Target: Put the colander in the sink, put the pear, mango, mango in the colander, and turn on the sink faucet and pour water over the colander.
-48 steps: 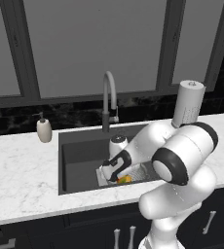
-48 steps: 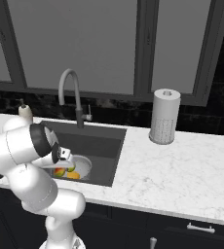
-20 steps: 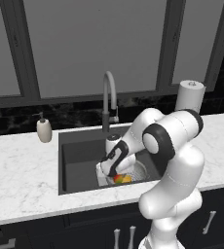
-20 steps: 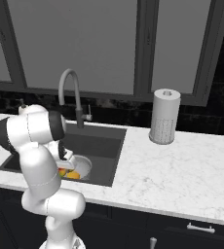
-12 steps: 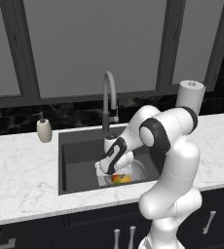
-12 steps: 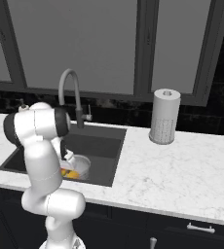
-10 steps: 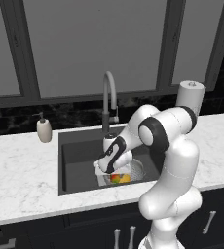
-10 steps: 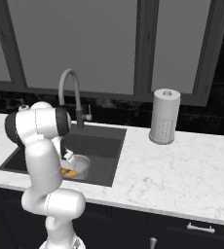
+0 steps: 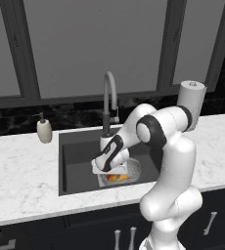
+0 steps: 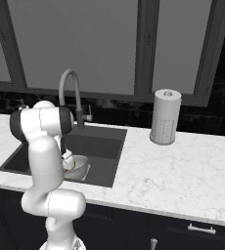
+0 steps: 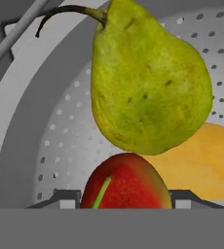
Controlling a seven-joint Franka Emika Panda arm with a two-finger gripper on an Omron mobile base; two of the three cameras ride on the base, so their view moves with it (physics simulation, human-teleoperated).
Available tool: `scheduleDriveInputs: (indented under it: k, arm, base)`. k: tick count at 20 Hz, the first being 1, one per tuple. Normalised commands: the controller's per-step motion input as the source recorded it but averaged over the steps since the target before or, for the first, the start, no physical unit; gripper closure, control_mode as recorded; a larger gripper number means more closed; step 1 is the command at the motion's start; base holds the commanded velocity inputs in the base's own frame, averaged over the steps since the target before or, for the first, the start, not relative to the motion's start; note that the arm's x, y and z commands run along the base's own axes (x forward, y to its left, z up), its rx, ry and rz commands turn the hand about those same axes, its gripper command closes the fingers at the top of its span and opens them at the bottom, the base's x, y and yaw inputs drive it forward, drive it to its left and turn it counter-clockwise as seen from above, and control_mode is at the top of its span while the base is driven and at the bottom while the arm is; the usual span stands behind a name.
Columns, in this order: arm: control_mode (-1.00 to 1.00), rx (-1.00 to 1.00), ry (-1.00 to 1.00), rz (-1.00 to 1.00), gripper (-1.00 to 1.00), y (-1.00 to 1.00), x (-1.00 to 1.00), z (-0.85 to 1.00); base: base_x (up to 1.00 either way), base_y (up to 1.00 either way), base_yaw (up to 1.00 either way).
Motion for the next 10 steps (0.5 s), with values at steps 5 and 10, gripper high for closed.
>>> scheduleDriveInputs:
  k: [5,10]
  arm:
    - [-1.00,0.00,0.00,-0.13,1.00,-0.01,-0.05,-0.13]
    - [-1.00,0.00,0.00,-0.08,-1.00,-0.07,0.00,-0.03]
  base:
    - [0.00,0.00,0.00]
    - [0.00,0.00,0.00]
